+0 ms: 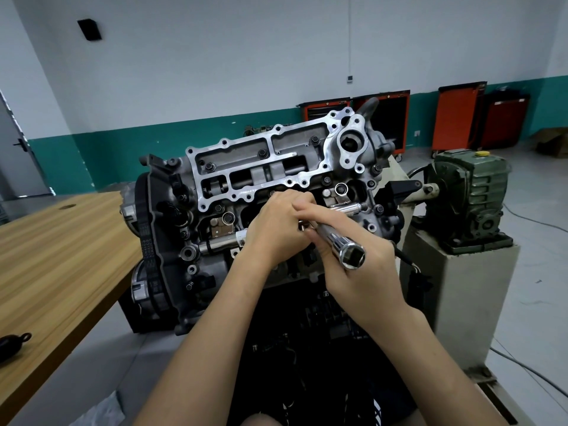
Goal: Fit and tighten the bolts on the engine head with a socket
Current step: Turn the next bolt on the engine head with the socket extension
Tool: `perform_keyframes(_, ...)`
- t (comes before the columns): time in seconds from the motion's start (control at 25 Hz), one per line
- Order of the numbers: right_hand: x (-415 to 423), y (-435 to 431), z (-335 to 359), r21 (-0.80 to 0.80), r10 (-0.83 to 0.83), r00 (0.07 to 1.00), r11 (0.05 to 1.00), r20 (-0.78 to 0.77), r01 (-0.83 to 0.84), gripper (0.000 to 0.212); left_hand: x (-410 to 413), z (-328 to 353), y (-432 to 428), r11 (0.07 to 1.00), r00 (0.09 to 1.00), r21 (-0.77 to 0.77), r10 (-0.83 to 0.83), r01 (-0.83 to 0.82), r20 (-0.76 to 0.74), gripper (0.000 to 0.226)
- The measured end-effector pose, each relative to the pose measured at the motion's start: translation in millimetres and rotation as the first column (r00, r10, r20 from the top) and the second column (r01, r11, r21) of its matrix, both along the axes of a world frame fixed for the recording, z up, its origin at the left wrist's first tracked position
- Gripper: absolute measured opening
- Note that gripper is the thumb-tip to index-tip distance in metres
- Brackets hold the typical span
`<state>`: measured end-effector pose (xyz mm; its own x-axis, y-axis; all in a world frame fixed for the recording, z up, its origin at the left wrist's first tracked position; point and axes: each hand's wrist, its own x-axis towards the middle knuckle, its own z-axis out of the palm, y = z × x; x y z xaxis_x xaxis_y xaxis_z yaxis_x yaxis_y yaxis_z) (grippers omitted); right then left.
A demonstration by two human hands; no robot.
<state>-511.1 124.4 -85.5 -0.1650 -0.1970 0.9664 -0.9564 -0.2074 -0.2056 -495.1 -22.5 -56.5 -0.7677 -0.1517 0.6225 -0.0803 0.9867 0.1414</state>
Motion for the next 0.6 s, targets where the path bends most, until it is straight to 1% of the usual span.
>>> perform_keyframes(0.04,-1.8,-0.3,0.9,-0.008,-0.026,1.0,1.0,-0.011,0.026,0.027,0.1,0.1,0.2,0.999,1.0,-0.035,-0.005,0.005,0.007,0.022)
perform_keyframes(0.12,-4.9,0.6,1.7,-0.064,-0.081,0.997,0.995,0.0,0.081,0.026,0.1,-0.3,-0.5,0.995,1.0,-0.095,0.003,-0.001,0.021,0.016)
perform_keyframes(0.16,-5.0,0.9,1.5,-0.083,-0.086,0.996,0.993,0.012,0.087,0.026,0.5,-0.4,-0.5,0.995,1.0,-0.102,0.015,-0.013,0.023,0.014)
perform_keyframes(0.24,-2.8,0.5,-0.7,-0.083,-0.054,0.998,0.995,0.016,0.055,0.025,1.6,-0.8,0.0,0.998,1.0,-0.064,0.014,-0.013,0.011,0.015)
perform_keyframes(0.32,1.7,-1.2,-3.1,-0.042,0.009,1.0,0.999,-0.013,-0.009,0.026,2.9,0.5,1.9,1.0,1.0,0.002,0.001,-0.001,0.0,0.016)
perform_keyframes(0.4,1.5,-1.3,-1.3,-0.039,-0.023,0.999,0.999,-0.039,0.021,0.027,2.9,2.0,2.8,1.0,1.0,-0.024,-0.003,0.003,0.013,0.014)
perform_keyframes(0.48,-2.7,0.9,2.1,-0.094,-0.046,0.999,0.995,0.002,0.046,0.021,2.3,1.9,2.9,0.997,1.0,-0.071,0.004,-0.003,0.019,0.012)
perform_keyframes(0.56,-2.2,2.8,3.1,-0.121,-0.011,0.999,0.993,0.052,0.018,0.019,2.5,1.0,3.0,0.998,1.0,-0.064,0.011,-0.011,0.01,0.012)
perform_keyframes(0.6,-1.2,2.8,2.1,-0.1,0.004,0.999,0.995,0.054,0.001,0.018,2.7,0.5,2.7,0.999,1.0,-0.044,0.002,-0.002,0.003,0.013)
